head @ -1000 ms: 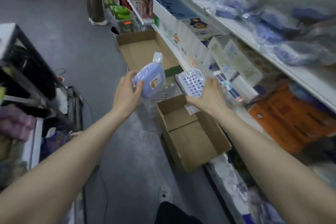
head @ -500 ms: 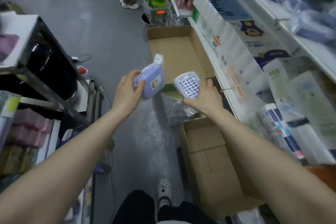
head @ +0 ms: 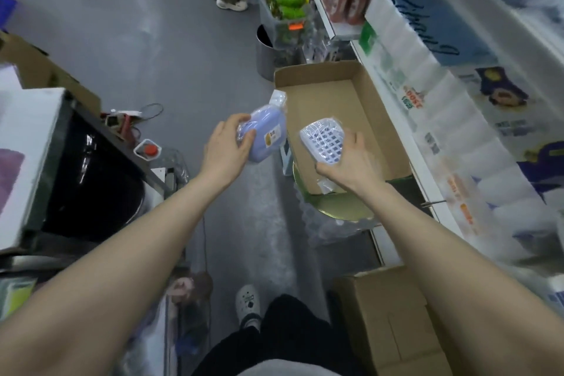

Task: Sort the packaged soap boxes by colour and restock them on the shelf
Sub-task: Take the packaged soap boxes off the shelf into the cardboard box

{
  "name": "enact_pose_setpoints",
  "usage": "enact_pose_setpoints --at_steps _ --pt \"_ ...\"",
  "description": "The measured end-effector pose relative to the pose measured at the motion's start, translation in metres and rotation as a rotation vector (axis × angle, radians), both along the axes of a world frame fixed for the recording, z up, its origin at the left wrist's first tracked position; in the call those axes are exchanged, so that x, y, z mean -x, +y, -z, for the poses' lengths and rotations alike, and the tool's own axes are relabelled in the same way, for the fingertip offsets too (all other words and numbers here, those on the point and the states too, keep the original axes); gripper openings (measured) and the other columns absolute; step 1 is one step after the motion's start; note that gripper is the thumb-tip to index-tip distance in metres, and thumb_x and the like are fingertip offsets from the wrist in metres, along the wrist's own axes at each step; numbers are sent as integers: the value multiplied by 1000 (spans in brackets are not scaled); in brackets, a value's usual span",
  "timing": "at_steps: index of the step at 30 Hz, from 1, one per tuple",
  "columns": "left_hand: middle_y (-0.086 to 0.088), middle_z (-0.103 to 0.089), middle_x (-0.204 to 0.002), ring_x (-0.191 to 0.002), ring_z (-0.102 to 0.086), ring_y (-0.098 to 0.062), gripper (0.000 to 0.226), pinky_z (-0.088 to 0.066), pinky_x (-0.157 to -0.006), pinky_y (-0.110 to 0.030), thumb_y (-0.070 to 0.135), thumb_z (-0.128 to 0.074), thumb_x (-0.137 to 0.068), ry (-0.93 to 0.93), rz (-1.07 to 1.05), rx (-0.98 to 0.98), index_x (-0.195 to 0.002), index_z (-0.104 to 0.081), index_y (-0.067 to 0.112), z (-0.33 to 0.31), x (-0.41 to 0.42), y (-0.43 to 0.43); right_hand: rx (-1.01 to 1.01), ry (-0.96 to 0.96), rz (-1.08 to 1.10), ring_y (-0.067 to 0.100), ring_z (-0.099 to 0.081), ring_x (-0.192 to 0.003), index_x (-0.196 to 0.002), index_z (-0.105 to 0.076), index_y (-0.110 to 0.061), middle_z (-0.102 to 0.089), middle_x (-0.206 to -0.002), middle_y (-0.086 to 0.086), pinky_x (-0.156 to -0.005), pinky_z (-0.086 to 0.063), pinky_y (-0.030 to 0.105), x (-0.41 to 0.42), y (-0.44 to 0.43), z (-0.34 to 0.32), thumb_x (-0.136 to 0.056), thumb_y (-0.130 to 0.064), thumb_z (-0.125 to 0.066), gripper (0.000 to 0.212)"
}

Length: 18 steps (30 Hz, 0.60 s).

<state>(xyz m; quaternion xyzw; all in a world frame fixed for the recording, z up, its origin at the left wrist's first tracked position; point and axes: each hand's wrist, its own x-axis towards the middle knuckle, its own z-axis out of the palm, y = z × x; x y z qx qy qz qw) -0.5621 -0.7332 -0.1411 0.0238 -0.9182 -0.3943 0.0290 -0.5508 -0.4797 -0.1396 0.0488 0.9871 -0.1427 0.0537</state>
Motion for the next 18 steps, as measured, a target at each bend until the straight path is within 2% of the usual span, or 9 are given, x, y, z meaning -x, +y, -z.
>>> enact_pose_setpoints --at_steps 4,8,11,14,18 --pt "-3 -56 -126 -114 -52 -22 36 -40 -95 -35 35 -50 -95 -9 46 15 -130 -50 26 -2 75 -10 32 1 61 32 -56 -99 -137 -30 -13 -41 -123 9 -78 -54 48 63 -10 1 -59 -65 -60 98" --pt "-4 -56 -122 -108 -54 -23 35 -38 -88 -32 37 -49 -96 -28 81 22 -129 -50 29 6 156 -7 67 -3 112 32 -56 -98 -135 -32 -13 -42 -122 9 -78 -54 47 133 -9 13 -55 -63 -61 99" --pt "-3 -56 -122 -106 -54 -21 35 -39 -90 -33 38 -49 -95 -21 114 13 -129 -50 30 10 221 -1 61 14 129 31 -53 -102 -134 -35 -11 -44 -122 10 -81 -52 43 189 -5 22 -60 -60 -67 95" --pt "0 -56 -123 -106 -54 -19 35 -42 -91 -33 39 -49 -95 -42 117 -1 -129 -50 31 13 287 6 20 5 154 29 -51 -106 -135 -36 -10 -45 -123 10 -76 -47 36 247 3 25 -68 -58 -70 90" --pt "1 -56 -124 -109 -54 -19 35 -45 -96 -41 41 -48 -94 -80 134 11 -128 -50 31 12 364 16 46 -21 167 30 -52 -106 -137 -35 -9 -44 -126 11 -78 -49 37 317 8 27 -68 -56 -72 92"
